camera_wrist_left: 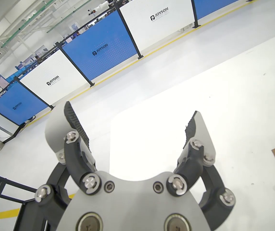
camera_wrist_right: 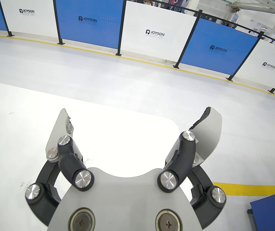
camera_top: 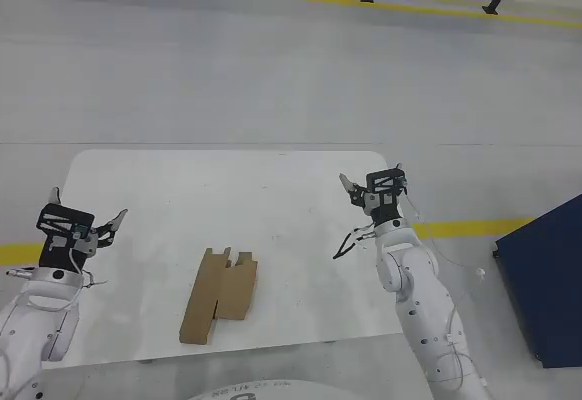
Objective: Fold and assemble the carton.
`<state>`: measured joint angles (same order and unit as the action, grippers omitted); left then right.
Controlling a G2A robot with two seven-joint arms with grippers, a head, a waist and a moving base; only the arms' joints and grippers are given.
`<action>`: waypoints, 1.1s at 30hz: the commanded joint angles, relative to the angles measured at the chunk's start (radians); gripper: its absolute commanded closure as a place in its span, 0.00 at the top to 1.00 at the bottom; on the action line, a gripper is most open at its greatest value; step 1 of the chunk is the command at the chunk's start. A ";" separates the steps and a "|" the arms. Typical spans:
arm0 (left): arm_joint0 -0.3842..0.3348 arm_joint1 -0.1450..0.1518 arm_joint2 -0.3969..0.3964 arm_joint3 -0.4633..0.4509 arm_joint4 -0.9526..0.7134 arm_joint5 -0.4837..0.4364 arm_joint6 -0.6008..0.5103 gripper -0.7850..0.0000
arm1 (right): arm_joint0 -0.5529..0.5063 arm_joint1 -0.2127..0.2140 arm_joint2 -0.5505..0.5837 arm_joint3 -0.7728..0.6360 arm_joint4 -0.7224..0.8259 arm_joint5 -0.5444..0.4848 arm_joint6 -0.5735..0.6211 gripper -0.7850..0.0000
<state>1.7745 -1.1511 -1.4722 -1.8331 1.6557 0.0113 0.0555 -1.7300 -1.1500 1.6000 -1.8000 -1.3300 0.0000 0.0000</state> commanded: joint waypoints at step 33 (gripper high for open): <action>0.144 0.071 0.251 -0.054 0.577 -0.642 0.181 1.00 | 0.000 0.000 0.000 0.000 0.000 0.000 0.000 1.00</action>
<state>1.9159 -1.0799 -1.2362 -1.8899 2.2087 -0.6509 0.2489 -1.7300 -1.1500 1.6000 -1.8000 -1.3300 0.0000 0.0000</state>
